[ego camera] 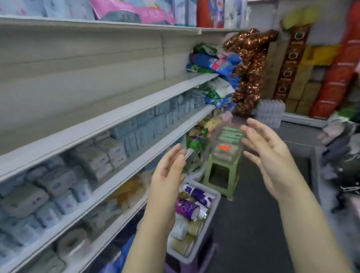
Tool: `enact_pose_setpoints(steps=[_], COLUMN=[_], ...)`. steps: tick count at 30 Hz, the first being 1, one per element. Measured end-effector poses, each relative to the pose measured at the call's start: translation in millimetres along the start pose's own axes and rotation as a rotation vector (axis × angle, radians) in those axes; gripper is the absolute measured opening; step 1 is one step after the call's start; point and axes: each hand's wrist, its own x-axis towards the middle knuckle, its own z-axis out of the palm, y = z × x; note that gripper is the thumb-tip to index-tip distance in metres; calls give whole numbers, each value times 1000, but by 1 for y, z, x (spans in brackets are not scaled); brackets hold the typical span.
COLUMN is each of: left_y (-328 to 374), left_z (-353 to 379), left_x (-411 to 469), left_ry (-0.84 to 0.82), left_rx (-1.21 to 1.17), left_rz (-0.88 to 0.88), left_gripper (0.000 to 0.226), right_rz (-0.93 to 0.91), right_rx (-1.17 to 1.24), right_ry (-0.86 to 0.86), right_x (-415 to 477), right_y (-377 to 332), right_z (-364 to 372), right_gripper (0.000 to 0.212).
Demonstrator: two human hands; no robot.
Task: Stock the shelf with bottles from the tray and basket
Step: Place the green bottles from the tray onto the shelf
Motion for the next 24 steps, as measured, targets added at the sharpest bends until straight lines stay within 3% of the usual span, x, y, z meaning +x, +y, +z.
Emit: enact_pose_setpoints(steps=[2,10,14,18,24], left_y=[-15,-70,-106,-152,-203], left_z=[51,185,217,231,251], left_x=[10,68,114,176,283], left_ry=[-15,-47,-71,-118,-93], left_rx=[-43,-111,-93,-162,-205], left_rz=[-16,-89,-126,-323,-408], left_gripper=[46,27,27,34,29], right_rz=[-10,48,78,169,221], right_rx=[-40,-68,-61,-79,-125], right_ry=[30,186,225,222,230], right_x=[12,70,109,158,285], right_y=[-6,7,43,87,132], right_z=[-52,-192,-218,-225,-225], right_gripper=[24,22,21,21,19])
